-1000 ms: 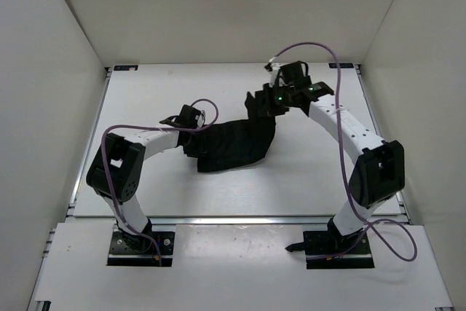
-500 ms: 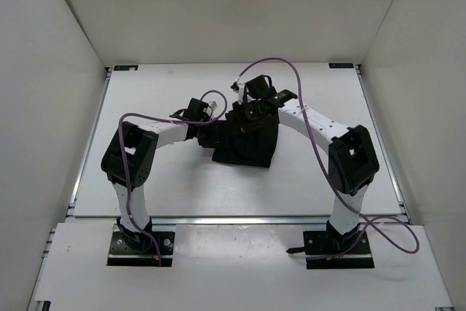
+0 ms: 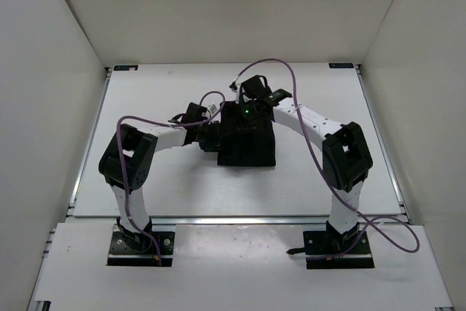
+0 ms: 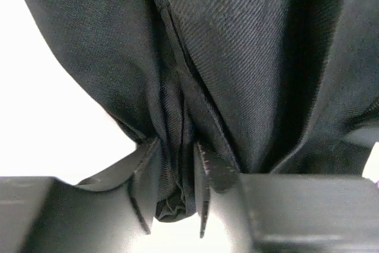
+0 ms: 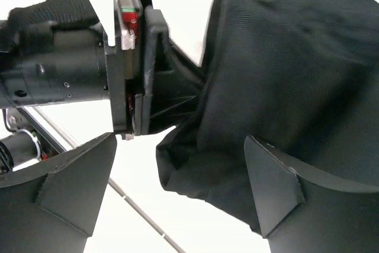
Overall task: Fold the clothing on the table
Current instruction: Fold the skirt
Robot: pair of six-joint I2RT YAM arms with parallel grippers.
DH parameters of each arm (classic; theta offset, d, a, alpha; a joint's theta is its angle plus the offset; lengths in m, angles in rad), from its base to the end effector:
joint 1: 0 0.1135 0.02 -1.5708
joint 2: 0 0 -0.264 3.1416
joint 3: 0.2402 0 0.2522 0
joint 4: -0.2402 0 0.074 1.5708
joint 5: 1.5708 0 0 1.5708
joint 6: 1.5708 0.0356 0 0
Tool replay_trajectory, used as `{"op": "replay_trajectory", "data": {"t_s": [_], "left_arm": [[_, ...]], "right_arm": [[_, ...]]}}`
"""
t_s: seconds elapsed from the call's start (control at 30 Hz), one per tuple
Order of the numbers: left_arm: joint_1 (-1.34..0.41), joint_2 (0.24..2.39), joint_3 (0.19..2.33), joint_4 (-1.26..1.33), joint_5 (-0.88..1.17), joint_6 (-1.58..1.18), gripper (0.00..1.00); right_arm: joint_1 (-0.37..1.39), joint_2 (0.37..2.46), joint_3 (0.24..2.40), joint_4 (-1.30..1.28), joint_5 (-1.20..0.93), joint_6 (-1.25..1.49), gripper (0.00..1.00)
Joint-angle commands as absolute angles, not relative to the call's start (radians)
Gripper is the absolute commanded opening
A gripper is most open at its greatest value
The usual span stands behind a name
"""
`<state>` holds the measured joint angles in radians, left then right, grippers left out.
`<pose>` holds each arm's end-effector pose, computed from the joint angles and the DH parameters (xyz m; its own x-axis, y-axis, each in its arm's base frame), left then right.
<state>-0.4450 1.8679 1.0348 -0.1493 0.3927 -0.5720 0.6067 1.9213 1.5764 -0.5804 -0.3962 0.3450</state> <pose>0.3243 -0.1697 0.1361 -0.9504 -0.1008 -0.2944 0.0892 0.8181 -0.5681 0.3419 0.2540 0.2497 -0.8600 -0.2170 -0.4619 -0.4525 0.7427 0.4936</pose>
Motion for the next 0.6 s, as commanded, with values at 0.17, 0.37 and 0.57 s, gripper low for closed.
{"op": "replay_trajectory", "data": {"t_s": [0.17,0.37,0.57], "left_arm": [[-0.338,1.714,0.988,-0.184,0.446,-0.586,0.58],[-0.288,1.625,1.028,-0.221,0.453,-0.588,0.70],[-0.301,1.505,1.084,-0.253,0.455,-0.580,0.84]], "right_arm": [[0.473,1.611,1.433,-0.479,-0.351,0.439,0.81],[0.422,1.531,1.284,-0.416,-0.313,0.422,0.43],[0.426,1.578,1.195,-0.410,-0.317,0.400,0.00]]}}
